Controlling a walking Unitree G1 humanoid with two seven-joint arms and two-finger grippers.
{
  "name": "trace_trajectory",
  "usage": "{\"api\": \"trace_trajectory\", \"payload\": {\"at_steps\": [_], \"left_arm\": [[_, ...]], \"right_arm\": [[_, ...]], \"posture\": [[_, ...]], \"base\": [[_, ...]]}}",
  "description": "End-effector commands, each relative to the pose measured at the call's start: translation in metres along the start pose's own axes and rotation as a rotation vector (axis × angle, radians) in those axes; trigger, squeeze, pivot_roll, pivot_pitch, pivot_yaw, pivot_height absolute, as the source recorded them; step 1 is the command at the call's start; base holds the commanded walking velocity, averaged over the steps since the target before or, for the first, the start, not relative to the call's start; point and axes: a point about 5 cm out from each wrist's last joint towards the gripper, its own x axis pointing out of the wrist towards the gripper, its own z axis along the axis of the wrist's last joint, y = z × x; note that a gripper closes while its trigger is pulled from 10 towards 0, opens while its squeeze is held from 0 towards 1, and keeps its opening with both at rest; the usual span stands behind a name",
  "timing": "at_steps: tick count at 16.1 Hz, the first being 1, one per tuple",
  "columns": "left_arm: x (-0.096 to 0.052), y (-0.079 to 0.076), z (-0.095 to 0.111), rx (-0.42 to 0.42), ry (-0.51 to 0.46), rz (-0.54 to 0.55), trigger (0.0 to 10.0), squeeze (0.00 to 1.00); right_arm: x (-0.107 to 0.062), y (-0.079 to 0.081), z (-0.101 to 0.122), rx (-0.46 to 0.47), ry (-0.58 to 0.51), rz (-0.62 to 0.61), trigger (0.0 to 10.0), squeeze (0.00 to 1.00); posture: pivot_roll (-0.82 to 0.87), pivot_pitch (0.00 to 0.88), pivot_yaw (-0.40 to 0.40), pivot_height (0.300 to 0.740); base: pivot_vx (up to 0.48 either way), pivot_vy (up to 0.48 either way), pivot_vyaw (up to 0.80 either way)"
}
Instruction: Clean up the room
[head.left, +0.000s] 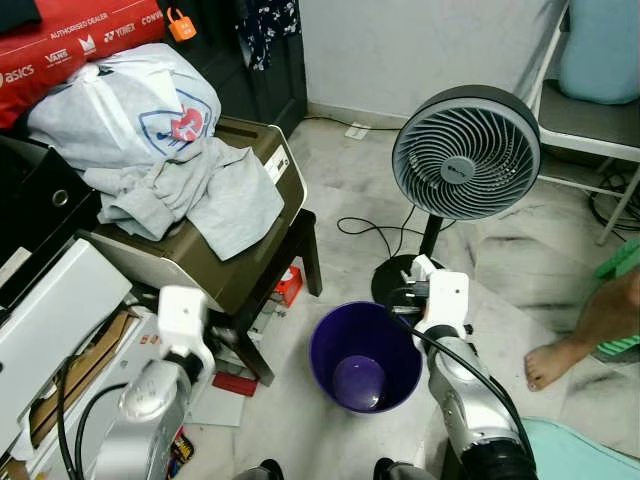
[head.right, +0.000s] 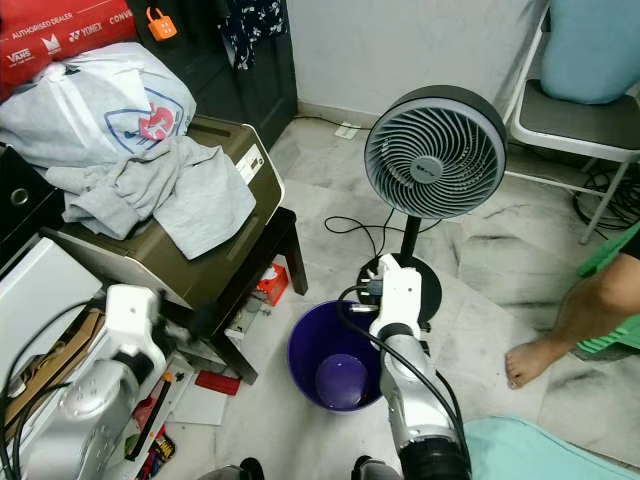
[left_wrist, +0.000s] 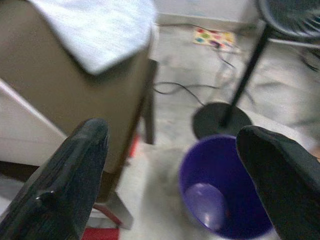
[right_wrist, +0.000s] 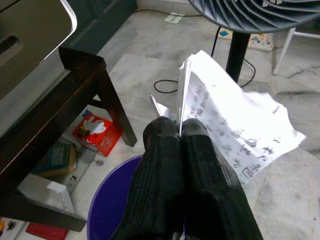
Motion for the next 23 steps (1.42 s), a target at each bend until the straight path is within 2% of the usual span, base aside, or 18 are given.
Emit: {"api": "trace_trajectory", "payload": {"at_steps": [1,2,3,4,5,6,7,8,9,11,12,13,15,17,19,23], "left_arm": [[-0.005,-0.002,-0.003,0.058,0.022,-0.04,10.0,1.0],[-0.004,-0.001,-0.005,0.098,0.03,-0.03,10.0,1.0],[-0.004,-0.001,-0.006,0.101,0.031,-0.032,10.0,1.0],[-0.003,-0.004,-0.005,0.098,0.025,-0.042,10.0,0.2],[-0.003,-0.006,-0.004,0.098,0.02,-0.057,10.0,0.21],[-0.005,-0.009,-0.004,0.105,0.017,-0.081,10.0,0.38],[-0.008,-0.013,-0.004,0.073,0.016,-0.122,10.0,0.38],[-0.011,-0.015,-0.005,0.099,0.02,-0.141,10.0,0.89],[-0.018,-0.018,-0.007,0.087,0.031,-0.186,10.0,1.0],[-0.024,-0.017,-0.008,0.124,0.047,-0.181,10.0,1.0],[-0.025,-0.017,-0.009,0.137,0.06,-0.19,10.0,0.57],[-0.025,-0.017,-0.01,0.159,0.069,-0.193,10.0,0.0],[-0.023,-0.014,-0.011,0.182,0.067,-0.159,10.0,0.0],[-0.014,-0.009,-0.017,0.182,0.081,-0.117,10.0,0.0],[-0.01,-0.013,-0.017,0.19,0.08,-0.12,10.0,0.0],[-0.02,-0.016,-0.014,0.217,0.071,-0.141,10.0,0.0]], "right_arm": [[0.002,0.002,0.0,-0.004,0.004,0.012,10.0,0.0],[0.003,0.001,0.001,-0.004,0.004,0.01,10.0,0.0],[0.004,0.001,0.001,-0.005,0.003,0.01,10.0,0.0],[0.004,0.001,0.001,-0.005,0.002,0.011,10.0,0.0],[0.003,0.001,0.0,-0.006,0.002,0.011,10.0,0.0],[0.002,0.002,-0.001,-0.006,0.002,0.012,10.0,0.0],[0.0,0.003,-0.001,-0.005,0.001,0.012,10.0,0.0],[0.0,0.003,-0.004,0.001,0.009,0.006,10.0,0.0],[-0.002,0.004,-0.007,0.001,0.02,0.0,10.0,0.0],[-0.004,0.006,-0.012,-0.006,0.034,-0.015,10.0,0.0],[-0.003,0.007,-0.013,-0.01,0.044,-0.02,10.0,0.0],[-0.002,0.007,-0.016,-0.014,0.06,-0.028,10.0,0.0],[-0.001,0.01,-0.018,-0.012,0.072,-0.029,10.0,0.0],[0.005,0.016,-0.022,-0.02,0.1,-0.018,10.0,0.0],[0.009,0.02,-0.025,-0.042,0.121,-0.011,10.0,0.0],[0.018,0.021,-0.029,-0.064,0.163,-0.014,10.0,0.0]], "posture": [[-0.1,0.148,0.061,0.74],[-0.1,0.148,0.058,0.74],[-0.1,0.148,0.058,0.74],[-0.1,0.148,0.058,0.74],[-0.1,0.153,0.055,0.74],[-0.1,0.158,0.058,0.74],[-0.1,0.168,0.062,0.74],[-0.09,0.179,0.065,0.74],[-0.09,0.207,0.076,0.74],[-0.08,0.246,0.094,0.74],[-0.08,0.255,0.098,0.74],[-0.07,0.268,0.104,0.74],[-0.06,0.283,0.112,0.74],[-0.06,0.298,0.118,0.74],[-0.05,0.309,0.126,0.74],[0.0,0.329,0.156,0.74]], "base": [[0.0,0.0,0.0],[0.0,0.0,0.0],[0.0,0.0,0.0],[0.0,0.0,0.0],[0.0,0.0,0.0],[0.0,0.0,0.0],[0.0,0.0,0.0],[0.0,0.0,0.0],[0.0,0.0,0.0],[0.0,0.0,0.0],[0.0,0.0,0.0],[0.0,0.0,0.0],[0.0,0.0,0.0],[0.0,0.0,0.0],[0.0,0.0,0.0],[0.0,0.0,0.0]]}}
